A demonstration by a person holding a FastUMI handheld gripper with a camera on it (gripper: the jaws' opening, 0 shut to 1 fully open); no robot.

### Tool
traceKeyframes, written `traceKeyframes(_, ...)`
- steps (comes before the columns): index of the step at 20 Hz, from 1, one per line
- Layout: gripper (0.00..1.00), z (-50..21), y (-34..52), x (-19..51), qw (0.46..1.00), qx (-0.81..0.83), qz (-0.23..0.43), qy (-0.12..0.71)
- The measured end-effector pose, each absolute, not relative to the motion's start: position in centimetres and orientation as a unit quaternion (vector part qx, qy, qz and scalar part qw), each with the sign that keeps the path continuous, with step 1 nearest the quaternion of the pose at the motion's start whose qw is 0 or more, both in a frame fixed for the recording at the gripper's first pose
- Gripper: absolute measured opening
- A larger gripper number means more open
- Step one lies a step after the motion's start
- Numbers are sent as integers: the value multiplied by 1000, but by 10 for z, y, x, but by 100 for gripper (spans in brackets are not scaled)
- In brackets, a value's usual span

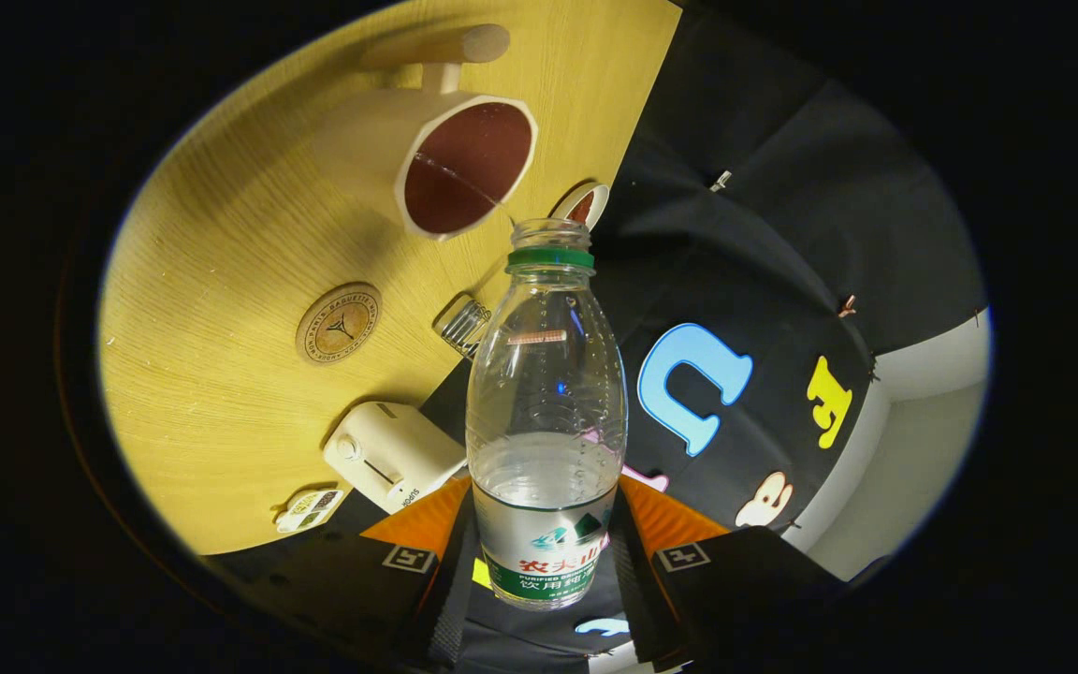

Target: Take the bottle from table, then pour the juice into the cup, finally place the bottle on the coaster

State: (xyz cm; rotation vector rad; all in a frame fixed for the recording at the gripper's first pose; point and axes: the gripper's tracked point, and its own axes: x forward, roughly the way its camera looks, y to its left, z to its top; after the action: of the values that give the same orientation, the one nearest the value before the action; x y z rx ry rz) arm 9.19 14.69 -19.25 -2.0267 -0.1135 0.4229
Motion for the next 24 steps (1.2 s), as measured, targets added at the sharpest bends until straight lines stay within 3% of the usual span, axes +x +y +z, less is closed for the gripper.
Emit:
traceKeyframes(9,70,-200,151,92,495,-847,184,-55)
traceKeyframes(14,70,-210,147,91,521,-832,189,-41)
traceKeyframes(17,70,-221,146,84,563,-802,197,-27)
traceKeyframes(24,70,-260,139,65,717,-656,225,66)
